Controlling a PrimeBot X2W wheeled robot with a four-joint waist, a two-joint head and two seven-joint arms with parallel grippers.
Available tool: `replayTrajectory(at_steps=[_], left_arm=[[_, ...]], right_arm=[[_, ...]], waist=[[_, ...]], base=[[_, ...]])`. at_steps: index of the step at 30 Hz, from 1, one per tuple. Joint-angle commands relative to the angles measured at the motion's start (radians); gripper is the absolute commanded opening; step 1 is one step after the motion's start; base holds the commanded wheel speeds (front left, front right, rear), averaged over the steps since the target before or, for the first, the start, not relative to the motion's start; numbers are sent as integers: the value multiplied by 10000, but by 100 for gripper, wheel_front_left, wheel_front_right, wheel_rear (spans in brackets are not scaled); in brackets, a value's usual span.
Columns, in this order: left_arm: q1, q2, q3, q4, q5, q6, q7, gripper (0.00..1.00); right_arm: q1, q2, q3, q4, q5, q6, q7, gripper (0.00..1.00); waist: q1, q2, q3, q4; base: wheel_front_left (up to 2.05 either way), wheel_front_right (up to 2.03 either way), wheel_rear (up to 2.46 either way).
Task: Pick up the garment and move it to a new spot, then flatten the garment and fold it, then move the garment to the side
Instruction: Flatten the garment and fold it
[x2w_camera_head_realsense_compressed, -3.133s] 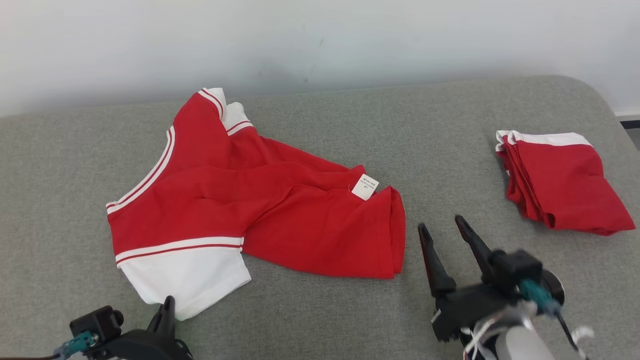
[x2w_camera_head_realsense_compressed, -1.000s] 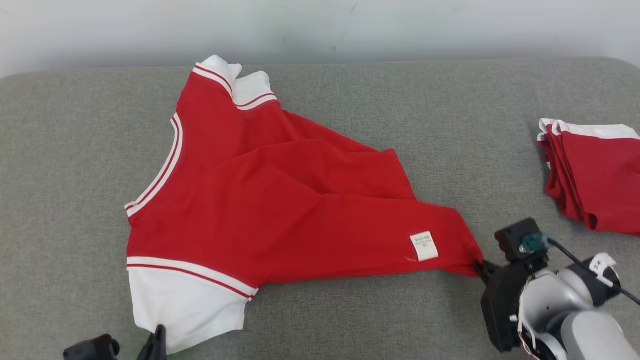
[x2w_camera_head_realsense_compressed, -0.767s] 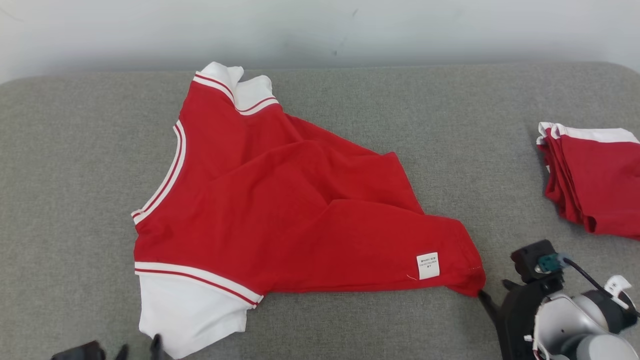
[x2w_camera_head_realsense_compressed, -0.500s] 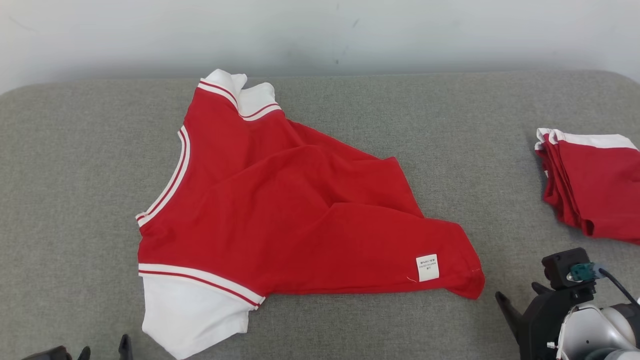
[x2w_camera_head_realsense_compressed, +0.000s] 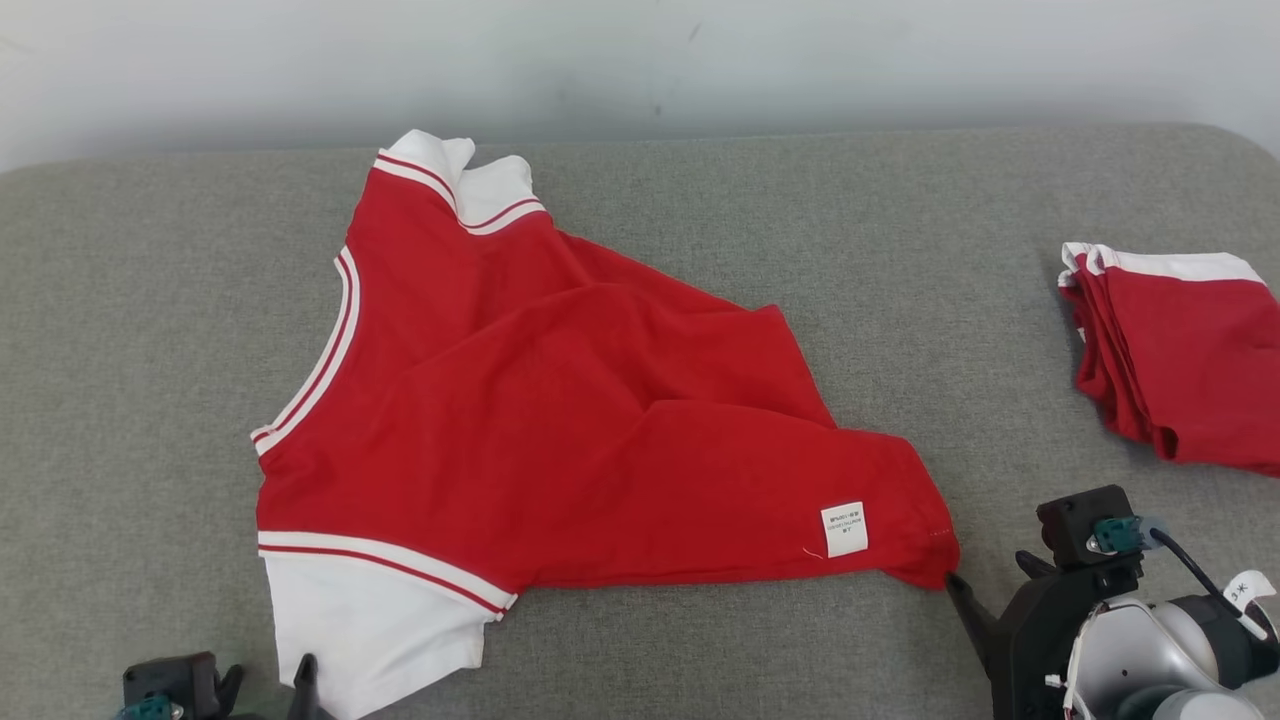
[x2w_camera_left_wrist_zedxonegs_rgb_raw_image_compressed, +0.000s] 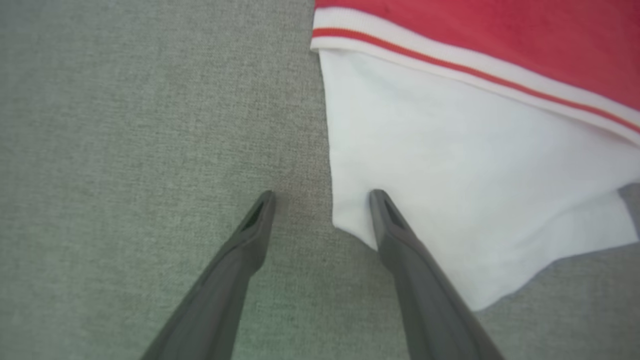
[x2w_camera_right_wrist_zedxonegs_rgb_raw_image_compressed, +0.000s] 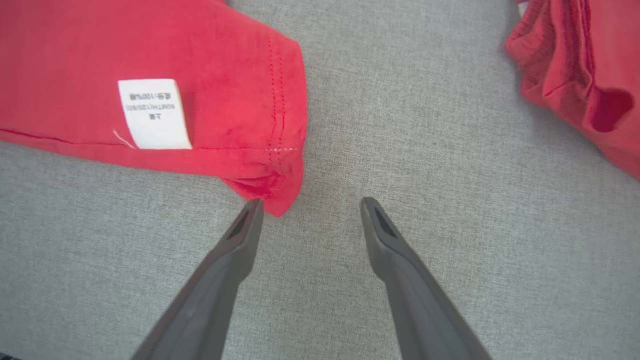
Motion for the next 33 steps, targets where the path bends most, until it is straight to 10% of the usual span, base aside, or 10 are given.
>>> replayTrajectory(at_steps=[1,4,9,11,22,24,27,33], left_arm=[[-123,-72,-75,208,-70,-105,-7,83],[-131,-147,-157,479,-171,-235,-42,48],[-298,-199,-211,711,-243,-376,-135,29],[-338,-209,-222,820,-270,-394,-165,0],[-806,-343,-413,1243,-311,-699,-275,0],[-868,-355,-448,1306,-313,-693,-269,0],[-897,-364,-479,1360,-321,-703,-288,0],[-803,-447,-353,1252,-512,-779,-550,0]], right_arm=[[-47,168,-144,70,-174,-25,-18,100],[-116,446,-536,228,-459,-25,-67,100],[-221,846,-632,446,-467,-25,-281,100],[-351,957,-596,532,-441,-25,-427,100],[-1116,1269,-677,1328,-396,-25,-616,100],[-1248,1264,-600,1520,-336,-25,-633,49],[-1338,1221,-461,1645,-218,-25,-657,0],[-1262,1113,-473,1520,26,-25,-866,0]], waist=[[0,0,25,-36],[0,0,69,-35],[0,0,196,12],[0,0,244,19],[0,0,419,61],[0,0,426,68],[0,0,413,106],[0,0,377,140]], base=[[0,0,0],[0,0,0],[0,0,0],[0,0,0],[0,0,0],[0,0,0],[0,0,0],[0,0,0]])
